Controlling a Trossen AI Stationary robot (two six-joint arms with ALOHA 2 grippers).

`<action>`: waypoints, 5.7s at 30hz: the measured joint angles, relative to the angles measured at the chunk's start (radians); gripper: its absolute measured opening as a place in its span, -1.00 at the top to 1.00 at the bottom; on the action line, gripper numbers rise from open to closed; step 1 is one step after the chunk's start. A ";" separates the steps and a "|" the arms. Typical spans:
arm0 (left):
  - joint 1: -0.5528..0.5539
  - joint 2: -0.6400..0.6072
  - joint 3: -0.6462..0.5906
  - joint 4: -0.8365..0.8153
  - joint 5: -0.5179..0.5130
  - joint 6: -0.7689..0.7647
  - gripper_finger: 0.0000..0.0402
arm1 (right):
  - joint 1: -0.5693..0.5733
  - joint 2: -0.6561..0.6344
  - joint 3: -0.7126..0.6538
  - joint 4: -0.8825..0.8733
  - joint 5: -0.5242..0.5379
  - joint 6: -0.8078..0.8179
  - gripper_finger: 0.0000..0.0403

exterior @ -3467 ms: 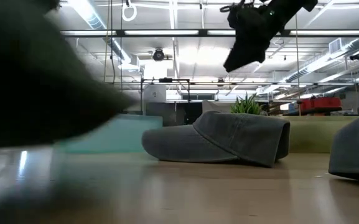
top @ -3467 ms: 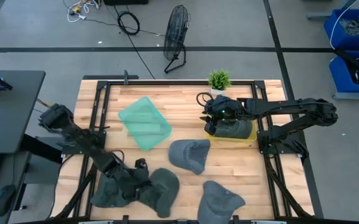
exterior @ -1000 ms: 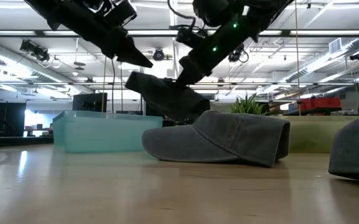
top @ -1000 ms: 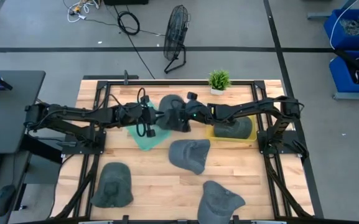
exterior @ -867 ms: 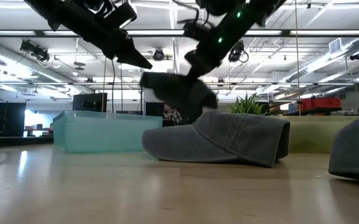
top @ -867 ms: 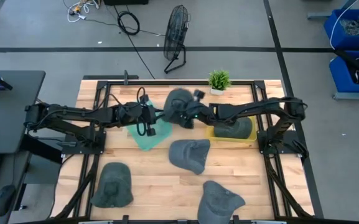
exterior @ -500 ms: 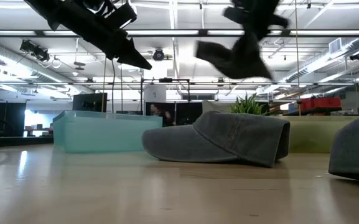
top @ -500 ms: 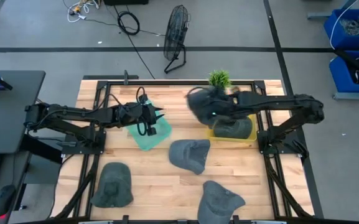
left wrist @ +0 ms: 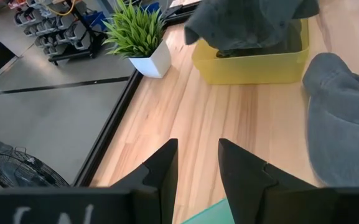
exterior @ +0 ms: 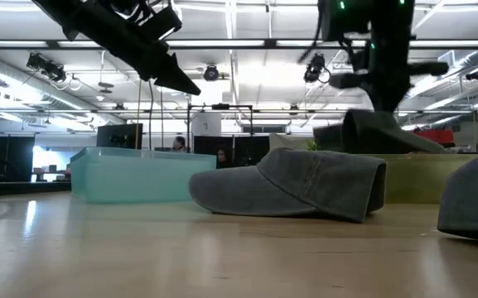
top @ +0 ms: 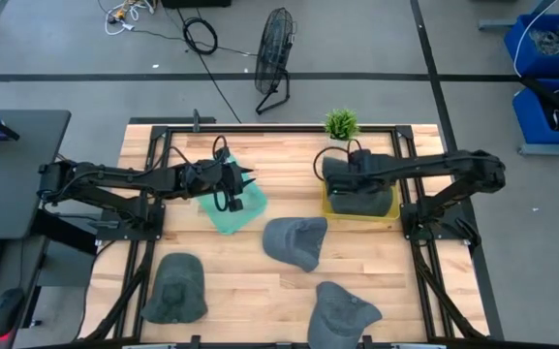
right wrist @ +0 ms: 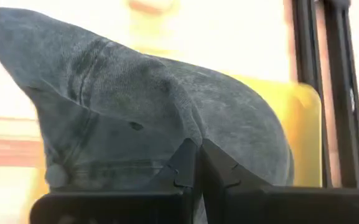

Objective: Pick & Place hat
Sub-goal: Put the right black cap into the yellow bin, then put the black cap into the yellow bin

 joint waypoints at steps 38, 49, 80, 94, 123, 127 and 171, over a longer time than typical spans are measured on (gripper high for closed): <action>-0.017 -0.032 -0.001 -0.071 0.021 -0.138 0.42 | -0.034 -0.001 -0.083 -0.037 -0.027 -0.241 0.39; -0.231 -0.235 0.000 -0.327 0.025 -0.480 0.42 | 0.046 -0.001 0.068 0.264 0.319 -0.575 0.46; -1.182 0.052 0.001 -0.782 0.224 -1.702 0.45 | 0.057 0.000 -0.072 1.075 0.104 -1.171 0.50; -1.194 0.190 0.000 -0.790 0.224 -1.629 0.96 | 0.057 0.000 -0.072 1.110 0.085 -1.184 0.50; -0.888 0.191 0.289 -0.916 0.095 -1.536 0.52 | 0.057 0.000 -0.072 1.299 -0.158 -1.398 0.38; -0.952 0.226 0.276 -0.914 0.075 -1.766 0.33 | 0.049 0.000 -0.072 1.297 -0.100 -1.401 0.31; -0.659 0.357 0.863 -1.611 -0.359 -1.155 0.98 | 0.044 0.000 -0.072 1.570 -0.499 -1.578 0.46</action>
